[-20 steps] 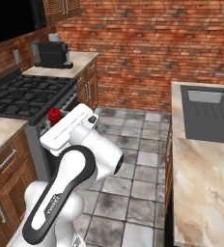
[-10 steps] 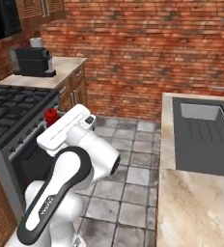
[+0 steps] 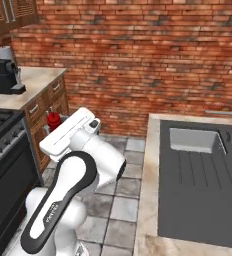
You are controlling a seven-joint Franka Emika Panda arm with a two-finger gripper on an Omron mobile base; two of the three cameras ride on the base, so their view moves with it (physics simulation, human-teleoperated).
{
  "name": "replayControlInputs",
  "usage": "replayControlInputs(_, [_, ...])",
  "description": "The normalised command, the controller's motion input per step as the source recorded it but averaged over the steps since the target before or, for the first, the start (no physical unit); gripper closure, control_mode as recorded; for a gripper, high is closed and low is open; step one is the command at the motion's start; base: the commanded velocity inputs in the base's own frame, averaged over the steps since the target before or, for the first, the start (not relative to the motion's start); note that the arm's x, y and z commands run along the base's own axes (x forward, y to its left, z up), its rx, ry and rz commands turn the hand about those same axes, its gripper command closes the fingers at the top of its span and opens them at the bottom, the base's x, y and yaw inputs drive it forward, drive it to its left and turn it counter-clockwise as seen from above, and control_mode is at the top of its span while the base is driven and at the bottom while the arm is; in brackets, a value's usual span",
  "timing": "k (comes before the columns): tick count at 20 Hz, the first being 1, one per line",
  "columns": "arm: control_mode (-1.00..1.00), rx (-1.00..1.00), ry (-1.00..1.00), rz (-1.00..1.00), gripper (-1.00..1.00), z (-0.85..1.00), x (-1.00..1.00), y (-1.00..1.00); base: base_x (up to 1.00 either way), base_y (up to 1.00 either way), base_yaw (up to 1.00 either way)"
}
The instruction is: Place the ketchup and mustard from the counter to the top shelf of the fridge. If the existing items in the fridge are on the top shelf, move them to other shelves.
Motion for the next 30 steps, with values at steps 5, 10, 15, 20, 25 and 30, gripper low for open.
replayControlInputs(5, [1.0,0.0,0.0,0.0,1.0,0.0,0.0,0.0,1.0,0.4,-0.03])
replayControlInputs(10, [1.0,0.0,0.0,0.0,1.0,0.0,0.0,0.0,1.0,0.37,0.0])
replayControlInputs(15, [1.0,0.0,0.0,0.0,1.0,0.0,0.0,0.0,1.0,0.1,0.0])
replayControlInputs(20, [1.0,0.0,0.0,0.0,1.0,0.0,0.0,0.0,1.0,0.0,0.0])
replayControlInputs(25, [1.0,0.0,0.0,0.0,1.0,0.0,0.0,0.0,1.0,0.0,0.0])
replayControlInputs(30, [1.0,0.0,0.0,0.0,1.0,0.0,0.0,0.0,1.0,0.0,-0.07])
